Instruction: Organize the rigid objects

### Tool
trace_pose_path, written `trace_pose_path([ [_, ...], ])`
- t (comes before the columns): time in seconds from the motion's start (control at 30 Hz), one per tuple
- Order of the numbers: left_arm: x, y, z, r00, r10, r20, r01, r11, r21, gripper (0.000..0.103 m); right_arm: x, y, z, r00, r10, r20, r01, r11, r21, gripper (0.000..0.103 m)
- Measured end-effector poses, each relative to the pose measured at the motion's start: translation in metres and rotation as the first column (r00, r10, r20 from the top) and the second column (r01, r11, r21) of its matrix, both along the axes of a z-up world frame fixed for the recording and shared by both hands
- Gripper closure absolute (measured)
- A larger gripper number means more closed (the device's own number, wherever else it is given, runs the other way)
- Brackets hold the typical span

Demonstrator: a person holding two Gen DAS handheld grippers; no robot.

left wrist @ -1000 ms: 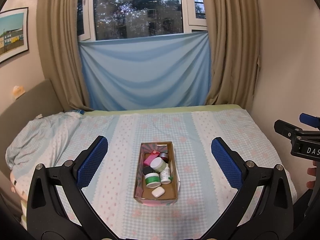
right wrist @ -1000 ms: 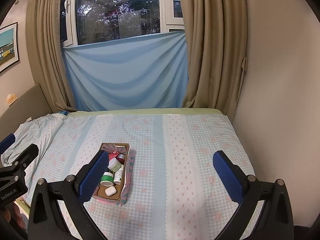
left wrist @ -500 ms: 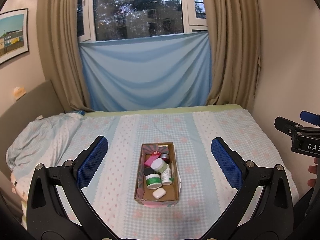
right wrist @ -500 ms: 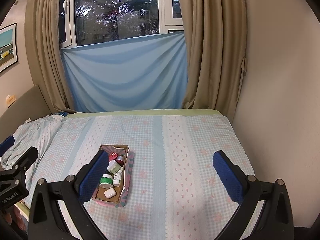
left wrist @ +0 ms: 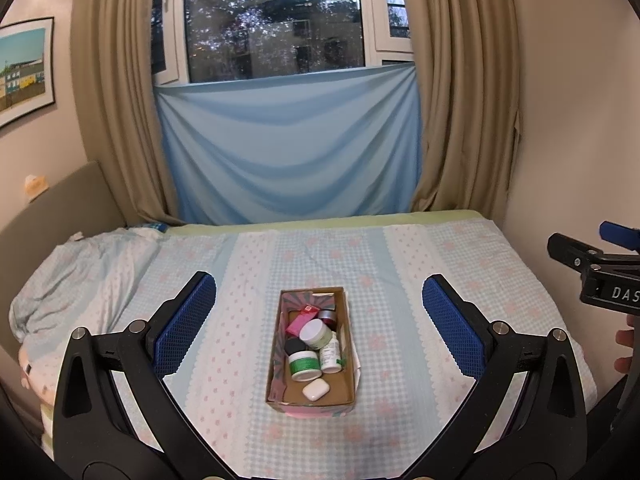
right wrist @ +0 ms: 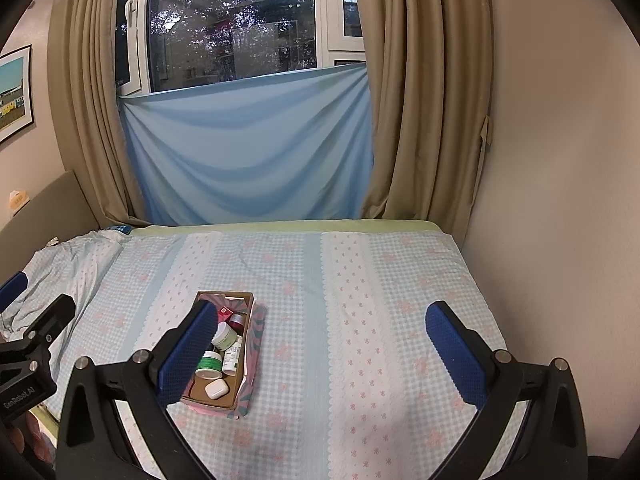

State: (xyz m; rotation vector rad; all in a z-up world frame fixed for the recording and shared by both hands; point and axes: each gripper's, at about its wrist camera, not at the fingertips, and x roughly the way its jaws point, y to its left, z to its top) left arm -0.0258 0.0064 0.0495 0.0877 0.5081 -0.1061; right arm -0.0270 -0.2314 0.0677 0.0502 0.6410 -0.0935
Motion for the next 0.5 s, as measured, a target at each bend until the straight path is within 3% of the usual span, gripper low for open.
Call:
trace_pose_path([
  [0.17, -0.0009, 0.0000, 0.0013, 0.999, 0.032, 0.037, -0.032, 0.999, 0.017, 0.000, 0.0019, 0.0003, -0.0016, 1.000, -0.003, -0.001, 0.003, 1.000, 0.000, 0.000],
  [0.5, 0.0087, 0.0052, -0.0058, 1.000, 0.008, 0.007, -0.008, 1.000, 0.010, 0.000, 0.0061, 0.0065, -0.0037, 1.000, -0.010, -0.015, 0.010, 1.000, 0.005, 0.000],
])
